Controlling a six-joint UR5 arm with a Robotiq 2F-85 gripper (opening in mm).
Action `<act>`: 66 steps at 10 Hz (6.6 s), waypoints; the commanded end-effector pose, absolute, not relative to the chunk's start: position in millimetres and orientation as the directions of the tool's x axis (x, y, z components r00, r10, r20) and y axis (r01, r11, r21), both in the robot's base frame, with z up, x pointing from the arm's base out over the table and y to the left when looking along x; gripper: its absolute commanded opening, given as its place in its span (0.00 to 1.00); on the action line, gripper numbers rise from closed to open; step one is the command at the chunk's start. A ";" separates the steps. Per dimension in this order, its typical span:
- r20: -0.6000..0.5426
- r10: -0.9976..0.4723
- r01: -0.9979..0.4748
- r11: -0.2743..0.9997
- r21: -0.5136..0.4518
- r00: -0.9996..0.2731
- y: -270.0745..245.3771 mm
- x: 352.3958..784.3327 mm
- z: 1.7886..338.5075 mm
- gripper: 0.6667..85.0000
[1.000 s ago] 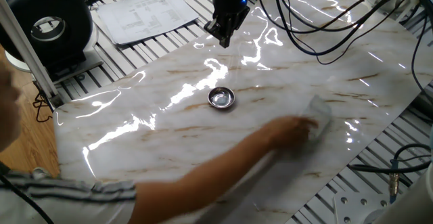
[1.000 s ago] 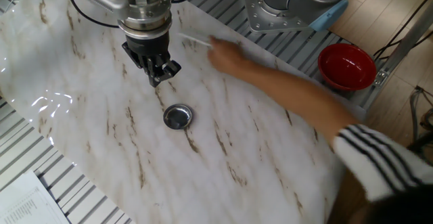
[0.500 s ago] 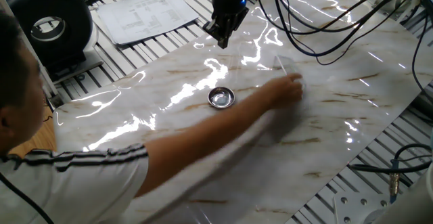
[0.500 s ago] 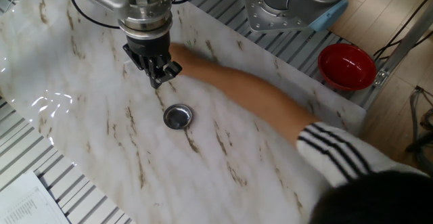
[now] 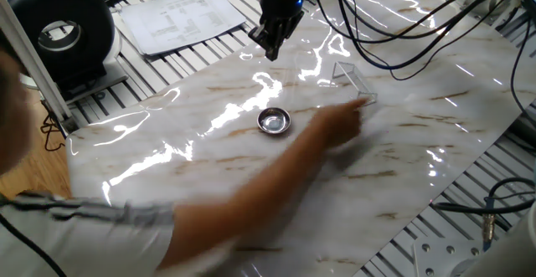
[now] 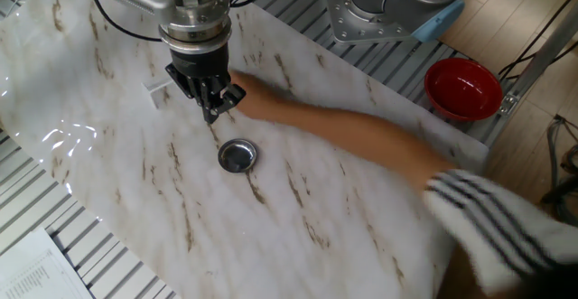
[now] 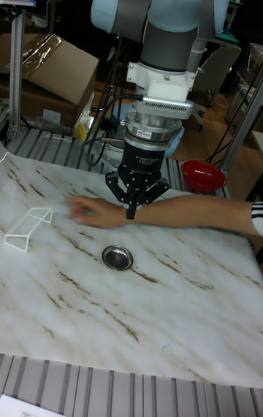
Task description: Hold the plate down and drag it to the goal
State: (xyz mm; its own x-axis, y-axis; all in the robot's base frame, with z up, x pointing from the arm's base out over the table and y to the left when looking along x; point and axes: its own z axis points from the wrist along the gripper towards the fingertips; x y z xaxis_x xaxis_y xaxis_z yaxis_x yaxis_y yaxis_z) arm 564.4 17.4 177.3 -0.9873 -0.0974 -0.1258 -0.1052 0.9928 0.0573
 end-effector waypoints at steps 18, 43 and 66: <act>-0.175 -0.036 -0.051 0.995 0.081 -0.984 77.1 589.8 84.0 0.01; -0.094 -0.054 -0.061 0.995 0.073 -0.994 44.4 548.2 24.3 0.01; -0.191 -0.307 -0.314 0.950 0.006 -0.932 -90.8 504.3 12.9 0.01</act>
